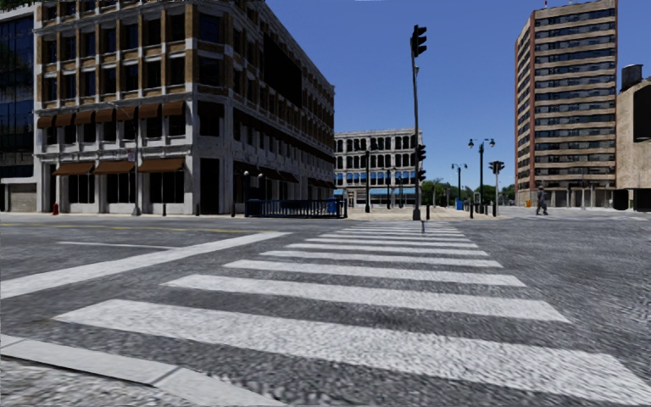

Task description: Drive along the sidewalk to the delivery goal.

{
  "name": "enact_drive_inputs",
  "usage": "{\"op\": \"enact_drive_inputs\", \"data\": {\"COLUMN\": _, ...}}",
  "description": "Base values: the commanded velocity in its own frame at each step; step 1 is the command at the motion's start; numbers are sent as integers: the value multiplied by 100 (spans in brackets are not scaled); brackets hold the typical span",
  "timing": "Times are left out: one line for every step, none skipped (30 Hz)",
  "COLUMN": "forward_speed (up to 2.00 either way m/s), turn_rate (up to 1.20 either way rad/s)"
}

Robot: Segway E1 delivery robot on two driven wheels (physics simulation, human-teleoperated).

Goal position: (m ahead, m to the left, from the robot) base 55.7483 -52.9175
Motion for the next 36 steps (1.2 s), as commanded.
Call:
{"op": "enact_drive_inputs", "data": {"forward_speed": 200, "turn_rate": 0}}
{"op": "enact_drive_inputs", "data": {"forward_speed": 200, "turn_rate": 0}}
{"op": "enact_drive_inputs", "data": {"forward_speed": 200, "turn_rate": 0}}
{"op": "enact_drive_inputs", "data": {"forward_speed": 200, "turn_rate": 0}}
{"op": "enact_drive_inputs", "data": {"forward_speed": 200, "turn_rate": 0}}
{"op": "enact_drive_inputs", "data": {"forward_speed": 200, "turn_rate": 0}}
{"op": "enact_drive_inputs", "data": {"forward_speed": 200, "turn_rate": 0}}
{"op": "enact_drive_inputs", "data": {"forward_speed": 200, "turn_rate": 0}}
{"op": "enact_drive_inputs", "data": {"forward_speed": 200, "turn_rate": 0}}
{"op": "enact_drive_inputs", "data": {"forward_speed": 200, "turn_rate": 0}}
{"op": "enact_drive_inputs", "data": {"forward_speed": 200, "turn_rate": 0}}
{"op": "enact_drive_inputs", "data": {"forward_speed": 200, "turn_rate": -42}}
{"op": "enact_drive_inputs", "data": {"forward_speed": 200, "turn_rate": -90}}
{"op": "enact_drive_inputs", "data": {"forward_speed": 200, "turn_rate": -120}}
{"op": "enact_drive_inputs", "data": {"forward_speed": 200, "turn_rate": -120}}
{"op": "enact_drive_inputs", "data": {"forward_speed": 200, "turn_rate": -120}}
{"op": "enact_drive_inputs", "data": {"forward_speed": 200, "turn_rate": -120}}
{"op": "enact_drive_inputs", "data": {"forward_speed": 200, "turn_rate": -77}}
{"op": "enact_drive_inputs", "data": {"forward_speed": 200, "turn_rate": -71}}
{"op": "enact_drive_inputs", "data": {"forward_speed": 200, "turn_rate": -69}}
{"op": "enact_drive_inputs", "data": {"forward_speed": 200, "turn_rate": -69}}
{"op": "enact_drive_inputs", "data": {"forward_speed": 200, "turn_rate": -69}}
{"op": "enact_drive_inputs", "data": {"forward_speed": 200, "turn_rate": -69}}
{"op": "enact_drive_inputs", "data": {"forward_speed": 200, "turn_rate": -69}}
{"op": "enact_drive_inputs", "data": {"forward_speed": 200, "turn_rate": -69}}
{"op": "enact_drive_inputs", "data": {"forward_speed": 200, "turn_rate": -69}}
{"op": "enact_drive_inputs", "data": {"forward_speed": 200, "turn_rate": -69}}
{"op": "enact_drive_inputs", "data": {"forward_speed": 200, "turn_rate": -57}}
{"op": "enact_drive_inputs", "data": {"forward_speed": 200, "turn_rate": -48}}
{"op": "enact_drive_inputs", "data": {"forward_speed": 200, "turn_rate": -48}}
{"op": "enact_drive_inputs", "data": {"forward_speed": 200, "turn_rate": -46}}
{"op": "enact_drive_inputs", "data": {"forward_speed": 200, "turn_rate": -45}}
{"op": "enact_drive_inputs", "data": {"forward_speed": 200, "turn_rate": -45}}
{"op": "enact_drive_inputs", "data": {"forward_speed": 200, "turn_rate": -45}}
{"op": "enact_drive_inputs", "data": {"forward_speed": 200, "turn_rate": -45}}
{"op": "enact_drive_inputs", "data": {"forward_speed": 200, "turn_rate": -44}}
